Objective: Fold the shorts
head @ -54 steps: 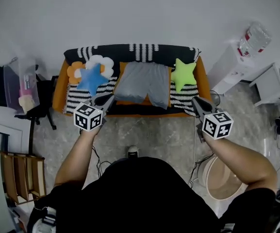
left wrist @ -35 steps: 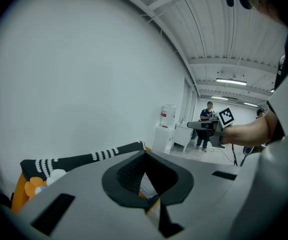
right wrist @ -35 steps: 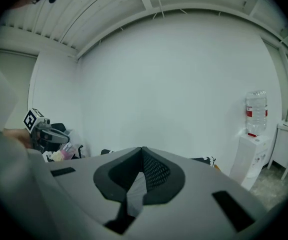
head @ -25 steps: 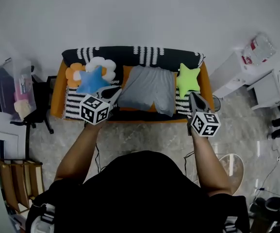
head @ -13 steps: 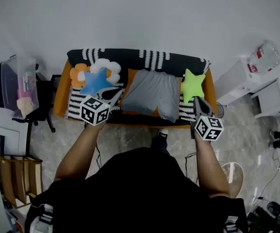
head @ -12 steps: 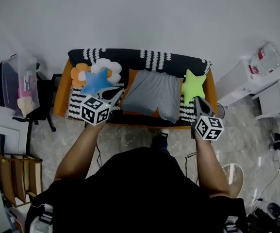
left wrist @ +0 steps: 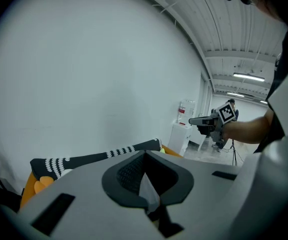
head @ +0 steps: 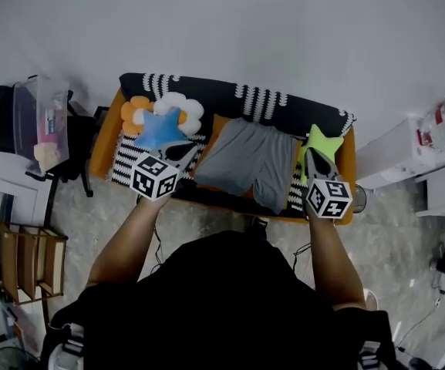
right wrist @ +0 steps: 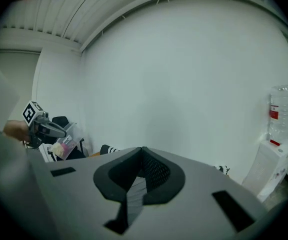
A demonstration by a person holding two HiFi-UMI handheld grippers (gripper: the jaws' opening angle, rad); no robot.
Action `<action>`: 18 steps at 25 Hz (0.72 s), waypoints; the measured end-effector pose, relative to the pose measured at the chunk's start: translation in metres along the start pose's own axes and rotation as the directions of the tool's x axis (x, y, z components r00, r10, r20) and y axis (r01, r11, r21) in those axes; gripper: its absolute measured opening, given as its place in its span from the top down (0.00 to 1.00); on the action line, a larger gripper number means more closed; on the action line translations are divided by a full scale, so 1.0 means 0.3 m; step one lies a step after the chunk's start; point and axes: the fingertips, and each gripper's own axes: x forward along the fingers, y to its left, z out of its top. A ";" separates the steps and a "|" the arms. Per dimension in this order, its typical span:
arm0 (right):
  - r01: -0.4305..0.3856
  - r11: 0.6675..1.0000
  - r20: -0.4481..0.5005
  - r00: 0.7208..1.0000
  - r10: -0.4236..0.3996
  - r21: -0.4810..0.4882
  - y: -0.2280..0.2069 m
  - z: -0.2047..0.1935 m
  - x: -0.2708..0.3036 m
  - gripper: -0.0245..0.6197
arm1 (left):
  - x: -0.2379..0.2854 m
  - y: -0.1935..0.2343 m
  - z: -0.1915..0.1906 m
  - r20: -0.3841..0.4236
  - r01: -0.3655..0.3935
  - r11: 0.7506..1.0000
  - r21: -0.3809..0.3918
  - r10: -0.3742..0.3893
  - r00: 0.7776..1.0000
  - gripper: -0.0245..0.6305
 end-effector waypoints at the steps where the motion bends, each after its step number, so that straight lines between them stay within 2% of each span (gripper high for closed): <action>1: -0.016 1.000 -0.008 1.000 0.016 -0.012 -0.020 0.006 0.036 0.95 | 0.031 0.009 0.008 -0.006 -0.010 1.000 -0.003 0.010 1.000 0.94; 5: -0.077 0.996 -0.044 0.996 0.075 -0.042 -0.124 0.035 0.184 0.95 | 0.132 0.076 0.060 -0.001 -0.086 0.995 -0.046 0.086 0.996 0.94; 10: -0.152 0.986 -0.075 0.986 0.148 -0.060 -0.237 0.067 0.372 0.95 | 0.231 0.158 0.117 0.000 -0.184 0.978 -0.102 0.185 0.983 0.94; 18: -0.312 0.947 -0.128 0.945 0.302 -0.069 -0.307 0.050 0.630 0.95 | 0.330 0.244 0.123 -0.032 -0.319 0.932 -0.172 0.319 0.947 0.94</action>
